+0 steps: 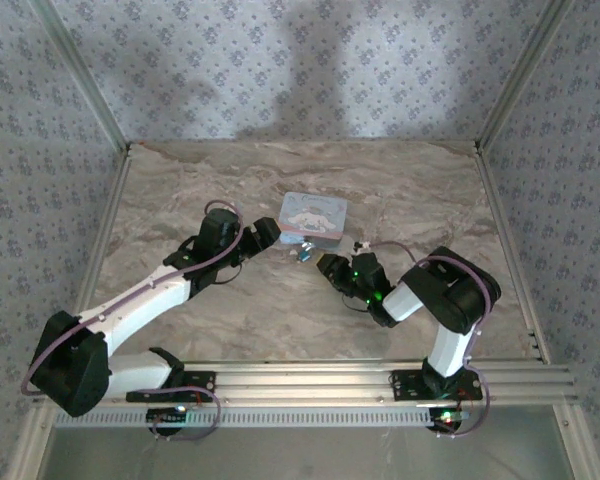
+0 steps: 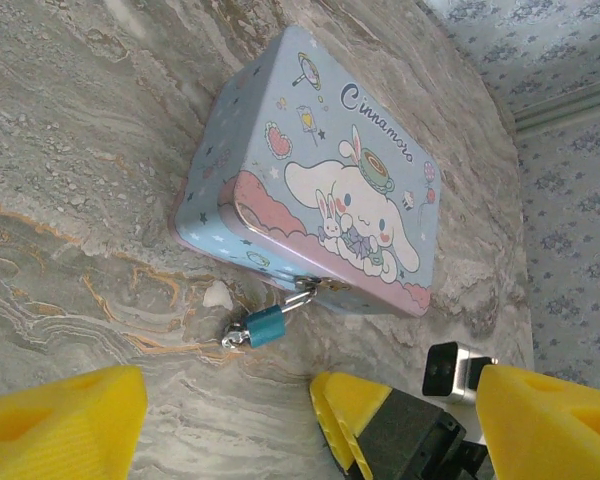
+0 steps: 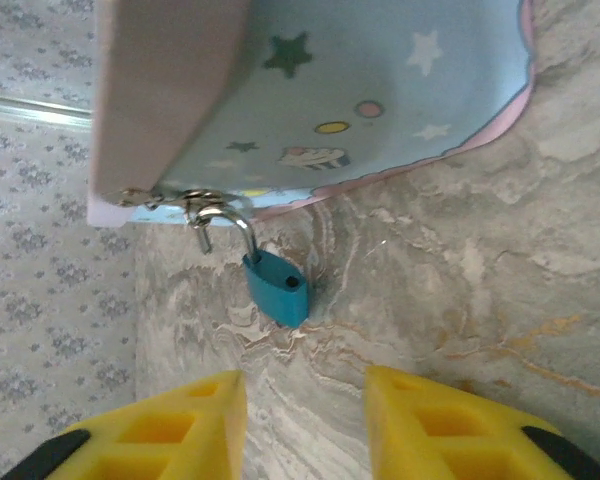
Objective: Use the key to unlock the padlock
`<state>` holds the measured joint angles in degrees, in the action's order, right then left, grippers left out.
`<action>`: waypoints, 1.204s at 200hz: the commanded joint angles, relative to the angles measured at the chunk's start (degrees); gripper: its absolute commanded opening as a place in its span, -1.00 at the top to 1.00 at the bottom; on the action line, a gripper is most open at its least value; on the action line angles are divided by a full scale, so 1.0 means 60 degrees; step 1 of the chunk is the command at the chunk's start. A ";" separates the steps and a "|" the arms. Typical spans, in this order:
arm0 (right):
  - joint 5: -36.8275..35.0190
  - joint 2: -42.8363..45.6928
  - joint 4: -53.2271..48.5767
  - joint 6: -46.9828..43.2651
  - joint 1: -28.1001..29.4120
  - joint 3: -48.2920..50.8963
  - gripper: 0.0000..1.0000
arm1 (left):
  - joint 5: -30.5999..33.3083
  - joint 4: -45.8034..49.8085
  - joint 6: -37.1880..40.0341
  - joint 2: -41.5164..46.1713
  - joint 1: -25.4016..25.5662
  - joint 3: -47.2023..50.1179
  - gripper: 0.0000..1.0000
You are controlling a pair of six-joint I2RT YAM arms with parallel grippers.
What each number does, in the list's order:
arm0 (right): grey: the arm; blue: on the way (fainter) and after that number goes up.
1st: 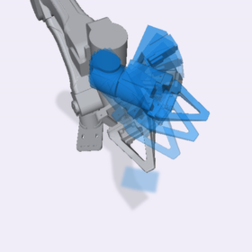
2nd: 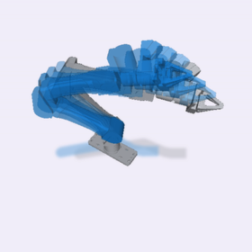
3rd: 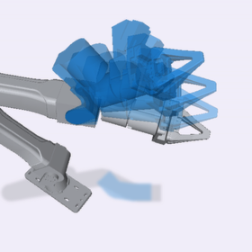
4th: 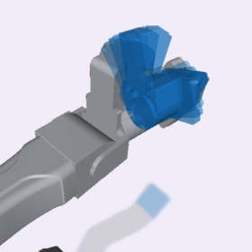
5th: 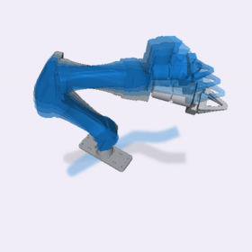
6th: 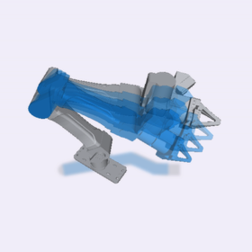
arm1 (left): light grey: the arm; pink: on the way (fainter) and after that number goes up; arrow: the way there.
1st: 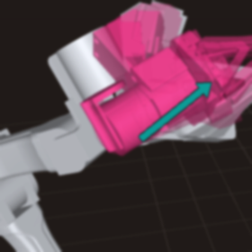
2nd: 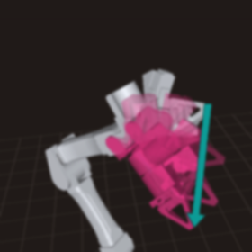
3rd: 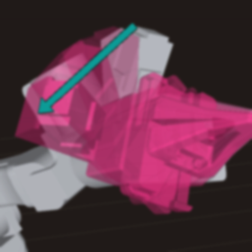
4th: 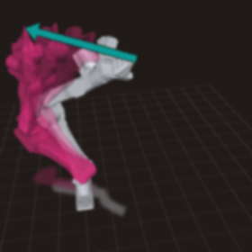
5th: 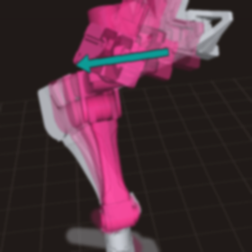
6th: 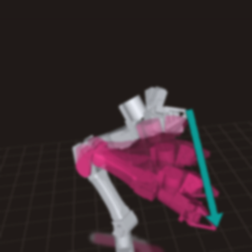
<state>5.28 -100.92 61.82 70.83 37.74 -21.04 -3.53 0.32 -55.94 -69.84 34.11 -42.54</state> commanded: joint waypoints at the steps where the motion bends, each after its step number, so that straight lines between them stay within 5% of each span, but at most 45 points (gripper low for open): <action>1: -0.0372 0.0416 -0.0794 -0.0343 -0.0065 0.0148 0.16 | 0.0136 0.0298 0.0110 -0.0005 -0.0114 0.0075 -0.71; 52: -0.0502 0.1592 -0.2321 -0.1514 -0.0179 -0.0001 -0.08 | -0.0223 0.0460 0.0383 -0.0330 -0.0433 -0.0113 -0.73; 112: -0.0937 0.3198 -0.4422 -0.2860 -0.0371 -0.0212 -1.00 | -0.1501 0.0831 0.1211 -0.1428 -0.1451 -0.0922 -0.74; 172: -0.1317 0.4858 -0.6709 -0.4501 -0.0583 -0.0618 -1.00 | -0.2335 0.1486 0.2611 -0.3751 -0.2198 -0.3192 -0.74; 241: -0.1273 0.5900 -0.7542 -0.4939 -0.0803 -0.0361 -1.00 | -0.3477 0.1642 0.2763 -0.6973 -0.2169 -0.6068 -0.68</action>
<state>-1.98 -67.46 20.05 43.90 33.41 -23.53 -20.05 8.60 -40.95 -107.31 20.99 -74.13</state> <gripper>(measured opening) 0.998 0.853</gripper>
